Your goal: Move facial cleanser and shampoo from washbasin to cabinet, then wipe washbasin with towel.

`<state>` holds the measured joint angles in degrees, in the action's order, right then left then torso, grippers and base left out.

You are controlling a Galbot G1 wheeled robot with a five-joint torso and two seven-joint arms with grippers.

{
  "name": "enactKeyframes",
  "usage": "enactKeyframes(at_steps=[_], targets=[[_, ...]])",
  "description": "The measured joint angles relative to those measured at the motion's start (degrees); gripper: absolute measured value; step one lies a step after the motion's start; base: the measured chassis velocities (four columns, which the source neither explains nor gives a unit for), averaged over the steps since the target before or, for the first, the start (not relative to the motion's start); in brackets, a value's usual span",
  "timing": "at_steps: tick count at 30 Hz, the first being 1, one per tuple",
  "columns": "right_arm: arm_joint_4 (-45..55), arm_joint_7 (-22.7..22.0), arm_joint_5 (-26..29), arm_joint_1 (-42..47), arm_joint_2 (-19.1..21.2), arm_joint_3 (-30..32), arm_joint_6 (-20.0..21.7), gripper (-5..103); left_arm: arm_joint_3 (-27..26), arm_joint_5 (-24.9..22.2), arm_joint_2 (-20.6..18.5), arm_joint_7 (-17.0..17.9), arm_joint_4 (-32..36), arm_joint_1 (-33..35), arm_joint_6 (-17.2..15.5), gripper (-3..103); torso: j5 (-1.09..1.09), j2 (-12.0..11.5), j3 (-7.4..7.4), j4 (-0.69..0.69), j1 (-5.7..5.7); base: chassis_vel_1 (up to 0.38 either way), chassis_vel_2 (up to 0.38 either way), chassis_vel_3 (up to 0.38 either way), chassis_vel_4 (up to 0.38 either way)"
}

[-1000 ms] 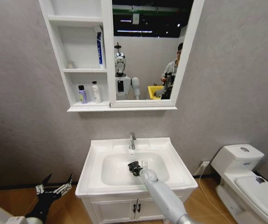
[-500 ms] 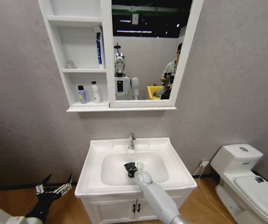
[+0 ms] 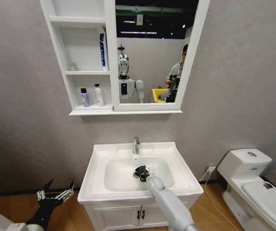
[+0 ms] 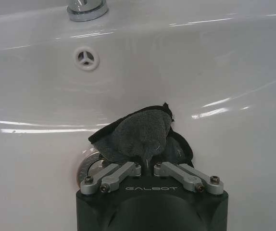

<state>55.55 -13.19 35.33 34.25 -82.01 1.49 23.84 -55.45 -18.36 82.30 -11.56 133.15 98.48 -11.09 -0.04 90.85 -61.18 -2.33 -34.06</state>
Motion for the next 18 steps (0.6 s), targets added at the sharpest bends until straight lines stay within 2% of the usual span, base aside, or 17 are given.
enactKeyframes(at_steps=[7, 10, 13, 18], targets=[[1.85, 0.37, 2.19, 0.93, -4.76, -3.12, 0.19, 7, 0.00, 0.00, 0.00, 0.00, 0.00, 0.00, 0.00, 100, 0.05, 0.00, -0.02, 0.08, -0.01, 0.000, 0.000, 0.000, 0.000], [1.99, 0.84, 2.34, 1.00, -5.62, -3.67, -0.41, 7, 0.00, 0.00, 0.00, 0.00, 0.00, 0.00, 0.00, 100, 0.05, 0.00, -0.02, 0.08, -0.01, 0.000, 0.000, 0.000, 0.000], [2.25, 0.78, 2.77, 1.05, -4.97, -3.18, -0.39, 7, 0.00, 0.00, 0.00, 0.00, 0.00, -0.01, 0.00, 100, 0.07, -0.01, -0.02, 0.08, -0.01, 0.000, 0.000, 0.000, 0.000], [3.99, -0.80, 3.92, 1.71, -0.96, -1.45, 0.40, 7, -0.01, 0.00, 0.00, 0.00, 0.00, 0.00, 0.00, 100, 0.04, -0.01, -0.02, 0.01, -0.01, 0.000, 0.000, 0.000, 0.000]])
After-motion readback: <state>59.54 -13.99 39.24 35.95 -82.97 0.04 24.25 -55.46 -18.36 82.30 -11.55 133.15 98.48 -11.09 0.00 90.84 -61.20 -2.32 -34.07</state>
